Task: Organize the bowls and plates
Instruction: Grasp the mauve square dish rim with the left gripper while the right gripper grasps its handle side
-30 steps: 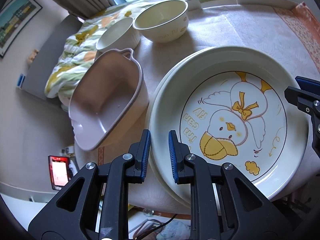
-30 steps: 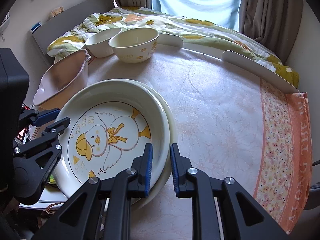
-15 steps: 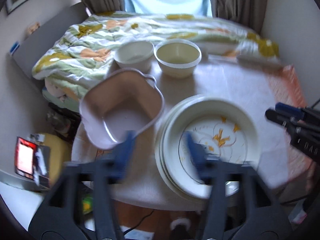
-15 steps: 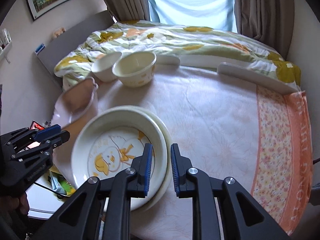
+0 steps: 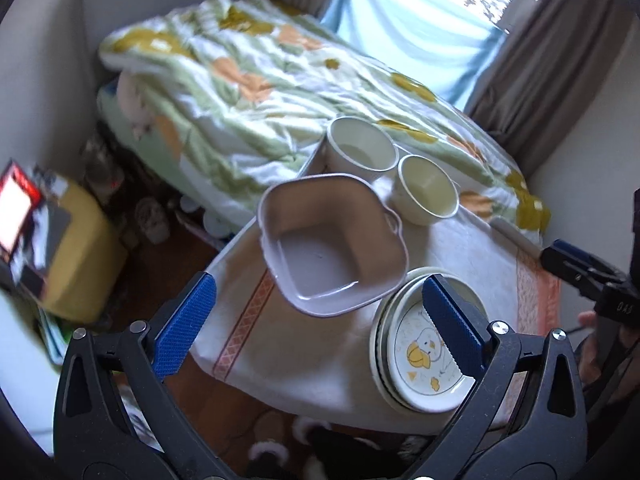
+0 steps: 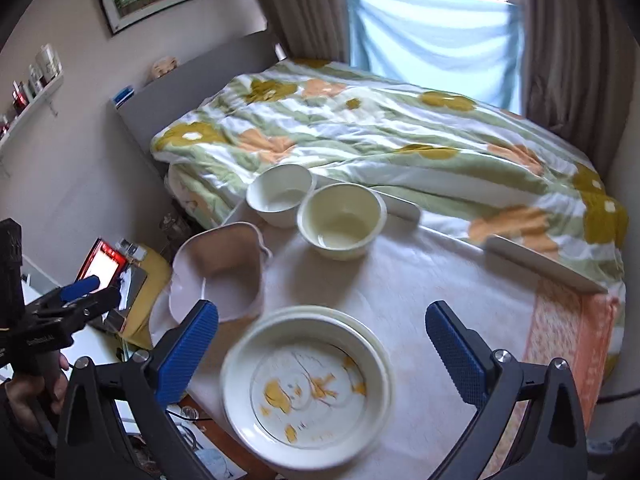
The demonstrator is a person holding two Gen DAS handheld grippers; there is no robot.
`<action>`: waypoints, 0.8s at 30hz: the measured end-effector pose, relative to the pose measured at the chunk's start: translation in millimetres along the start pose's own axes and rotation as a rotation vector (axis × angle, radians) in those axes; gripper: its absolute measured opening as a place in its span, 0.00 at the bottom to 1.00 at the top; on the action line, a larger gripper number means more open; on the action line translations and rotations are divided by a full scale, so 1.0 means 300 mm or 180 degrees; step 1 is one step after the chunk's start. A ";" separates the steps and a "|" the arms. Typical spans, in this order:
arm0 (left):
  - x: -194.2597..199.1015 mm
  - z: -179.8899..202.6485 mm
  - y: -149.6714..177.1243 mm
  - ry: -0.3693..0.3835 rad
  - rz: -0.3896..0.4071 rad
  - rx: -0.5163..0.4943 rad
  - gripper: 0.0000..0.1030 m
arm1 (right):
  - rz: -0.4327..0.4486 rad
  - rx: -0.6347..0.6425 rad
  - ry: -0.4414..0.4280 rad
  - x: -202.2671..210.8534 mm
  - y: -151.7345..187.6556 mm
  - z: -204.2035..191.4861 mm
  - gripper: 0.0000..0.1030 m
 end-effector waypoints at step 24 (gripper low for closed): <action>-0.457 -0.185 0.011 -0.0241 -0.0481 0.0632 0.25 | -0.1109 0.0483 -0.0937 -0.700 -0.012 -0.230 0.35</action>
Point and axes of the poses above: each gripper's, at about its wrist camera, not at the fingertips, and x roughly against the way its jaws point, z to its right, y to its underside, the point moved 3 cm from there along -x, roughly the way its jaws point, and after that the axes turned 9 degrees about y, right-handed, at the moved point
